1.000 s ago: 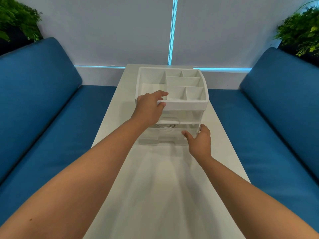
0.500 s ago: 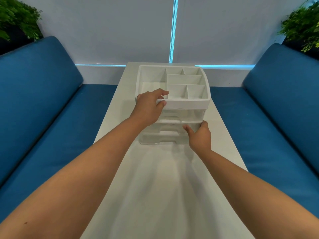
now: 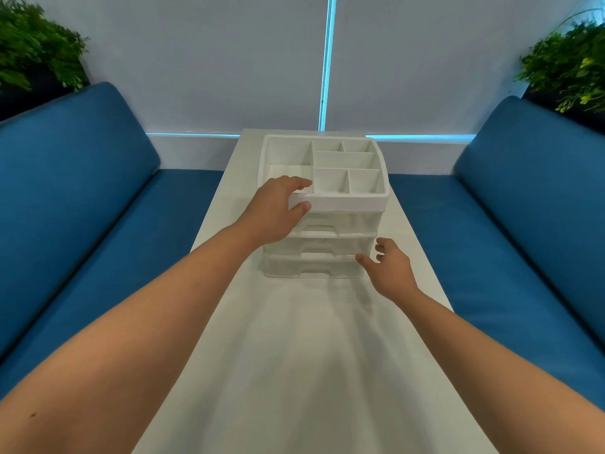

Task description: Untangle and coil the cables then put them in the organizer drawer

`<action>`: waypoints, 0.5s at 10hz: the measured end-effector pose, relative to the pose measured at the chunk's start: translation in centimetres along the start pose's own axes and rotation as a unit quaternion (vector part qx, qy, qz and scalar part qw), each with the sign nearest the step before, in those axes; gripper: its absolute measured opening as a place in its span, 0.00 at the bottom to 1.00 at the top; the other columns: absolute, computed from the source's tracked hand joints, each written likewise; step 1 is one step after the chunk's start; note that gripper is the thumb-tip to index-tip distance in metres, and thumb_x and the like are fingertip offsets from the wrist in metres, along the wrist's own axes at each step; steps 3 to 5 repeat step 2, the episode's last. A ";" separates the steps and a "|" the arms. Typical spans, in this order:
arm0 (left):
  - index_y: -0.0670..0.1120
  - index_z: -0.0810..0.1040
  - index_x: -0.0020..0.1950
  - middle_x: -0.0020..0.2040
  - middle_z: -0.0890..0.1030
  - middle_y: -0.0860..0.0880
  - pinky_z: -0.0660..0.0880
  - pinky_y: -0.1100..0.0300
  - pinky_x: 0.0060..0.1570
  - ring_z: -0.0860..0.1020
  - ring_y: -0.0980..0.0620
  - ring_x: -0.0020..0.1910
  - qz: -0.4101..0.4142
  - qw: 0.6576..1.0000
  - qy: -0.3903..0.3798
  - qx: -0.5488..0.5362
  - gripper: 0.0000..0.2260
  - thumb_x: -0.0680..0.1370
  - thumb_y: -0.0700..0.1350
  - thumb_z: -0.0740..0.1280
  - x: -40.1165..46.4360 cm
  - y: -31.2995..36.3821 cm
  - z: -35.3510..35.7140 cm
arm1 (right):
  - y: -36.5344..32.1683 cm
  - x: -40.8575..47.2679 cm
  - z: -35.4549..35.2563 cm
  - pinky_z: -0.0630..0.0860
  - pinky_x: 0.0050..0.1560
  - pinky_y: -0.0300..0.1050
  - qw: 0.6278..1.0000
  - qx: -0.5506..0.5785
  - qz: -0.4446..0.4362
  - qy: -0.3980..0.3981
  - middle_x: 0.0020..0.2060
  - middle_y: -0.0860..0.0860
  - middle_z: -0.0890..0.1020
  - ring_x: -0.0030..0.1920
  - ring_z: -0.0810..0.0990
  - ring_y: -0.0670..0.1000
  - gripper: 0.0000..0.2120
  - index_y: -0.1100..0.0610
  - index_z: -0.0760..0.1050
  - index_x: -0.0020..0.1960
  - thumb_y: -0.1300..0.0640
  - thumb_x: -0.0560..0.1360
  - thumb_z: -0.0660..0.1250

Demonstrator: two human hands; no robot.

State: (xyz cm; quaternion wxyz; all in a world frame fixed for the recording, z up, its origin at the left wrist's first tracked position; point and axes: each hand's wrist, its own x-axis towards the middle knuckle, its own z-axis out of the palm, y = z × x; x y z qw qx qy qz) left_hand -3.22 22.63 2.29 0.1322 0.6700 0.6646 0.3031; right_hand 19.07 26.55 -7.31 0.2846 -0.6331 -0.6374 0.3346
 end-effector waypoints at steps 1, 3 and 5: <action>0.52 0.70 0.73 0.71 0.73 0.51 0.63 0.62 0.63 0.69 0.50 0.69 0.006 1.000 -0.005 0.004 0.21 0.81 0.50 0.66 -1.3 -0.1 -0.5 | -0.5 -1.3 -0.9 0.71 0.64 0.50 0.999 -0.022 -0.032 -0.016 0.70 0.54 0.72 0.67 0.73 0.56 0.31 0.57 0.62 0.74 0.48 0.76 0.69; 0.52 0.70 0.73 0.70 0.72 0.52 0.65 0.60 0.64 0.69 0.51 0.69 0.011 1.000 -0.003 0.017 0.22 0.79 0.53 0.67 -2.7 0.4 -1.8 | -2.3 -2.9 -2.7 0.71 0.62 0.49 0.996 -0.047 -0.073 -0.031 0.69 0.52 0.72 0.67 0.73 0.55 0.30 0.55 0.63 0.74 0.47 0.76 0.68; 0.52 0.70 0.73 0.70 0.72 0.52 0.65 0.60 0.64 0.69 0.51 0.69 0.011 1.000 -0.003 0.017 0.22 0.79 0.53 0.67 -2.7 0.4 -1.8 | -2.3 -2.9 -2.7 0.71 0.62 0.49 0.996 -0.047 -0.073 -0.031 0.69 0.52 0.72 0.67 0.73 0.55 0.30 0.55 0.63 0.74 0.47 0.76 0.68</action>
